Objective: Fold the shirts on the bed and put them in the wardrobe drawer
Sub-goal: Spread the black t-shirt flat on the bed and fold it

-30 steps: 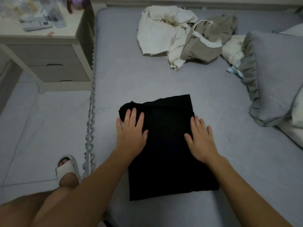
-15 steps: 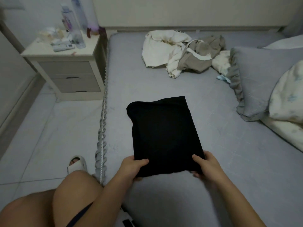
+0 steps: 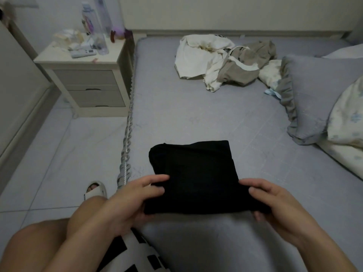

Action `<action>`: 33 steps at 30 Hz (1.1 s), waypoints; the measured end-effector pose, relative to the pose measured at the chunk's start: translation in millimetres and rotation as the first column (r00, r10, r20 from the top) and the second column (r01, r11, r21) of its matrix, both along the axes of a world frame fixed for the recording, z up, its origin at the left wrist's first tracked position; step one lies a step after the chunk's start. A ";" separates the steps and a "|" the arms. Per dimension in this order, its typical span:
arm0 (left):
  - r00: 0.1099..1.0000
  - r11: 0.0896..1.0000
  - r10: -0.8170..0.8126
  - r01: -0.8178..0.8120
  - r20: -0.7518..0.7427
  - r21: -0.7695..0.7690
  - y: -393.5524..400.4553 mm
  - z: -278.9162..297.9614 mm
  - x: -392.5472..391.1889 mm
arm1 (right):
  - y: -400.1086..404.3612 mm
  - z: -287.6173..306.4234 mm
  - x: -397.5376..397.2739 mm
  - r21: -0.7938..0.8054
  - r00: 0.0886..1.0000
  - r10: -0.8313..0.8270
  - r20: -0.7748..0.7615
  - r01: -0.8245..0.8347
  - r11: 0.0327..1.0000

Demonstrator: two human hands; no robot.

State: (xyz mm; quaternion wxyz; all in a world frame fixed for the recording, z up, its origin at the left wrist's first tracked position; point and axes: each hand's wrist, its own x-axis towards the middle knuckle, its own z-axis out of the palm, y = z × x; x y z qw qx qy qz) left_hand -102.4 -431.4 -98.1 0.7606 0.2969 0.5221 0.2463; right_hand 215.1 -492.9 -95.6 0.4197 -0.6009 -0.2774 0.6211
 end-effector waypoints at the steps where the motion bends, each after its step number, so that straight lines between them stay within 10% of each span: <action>1: 1.000 1.000 0.008 -0.008 0.004 -0.017 11.9 4.2 3.0 | 13.9 4.9 2.8 -0.024 1.000 -0.012 -0.025 0.012 1.000; 6: 0.959 0.948 0.268 -0.246 0.090 -0.200 92.8 -7.5 21.7 | 111.1 -2.2 5.7 -0.221 0.990 -0.080 -0.114 0.053 0.974; 9: 0.932 0.978 0.199 -0.209 -0.303 -0.001 110.8 -44.2 33.5 | 149.2 -40.2 -6.5 -0.200 0.951 -0.003 0.310 0.068 0.977; 13: 0.691 0.948 0.201 0.042 -0.695 0.316 105.0 -86.6 31.7 | 137.7 -91.0 -21.6 -0.062 0.551 0.066 0.832 -0.026 0.998; 20: 0.725 0.897 0.409 -0.208 -0.554 0.389 93.3 -113.0 43.5 | 105.5 -116.6 -25.8 0.114 0.578 -0.115 0.808 0.038 0.993; 24: 0.765 0.932 0.317 -0.142 -0.560 0.332 93.9 -123.4 39.1 | 103.3 -120.4 -36.7 0.092 0.376 -0.056 0.925 -0.078 0.993; 28: 0.759 0.924 0.381 -0.286 -0.528 0.255 96.7 -117.8 30.3 | 113.2 -113.7 -21.8 0.038 0.561 -0.035 0.827 0.006 0.999; 33: 0.956 0.948 0.234 -0.265 -0.178 -0.177 81.0 -106.5 13.5 | 108.7 -110.5 -17.9 -0.088 0.837 0.020 0.546 0.034 0.996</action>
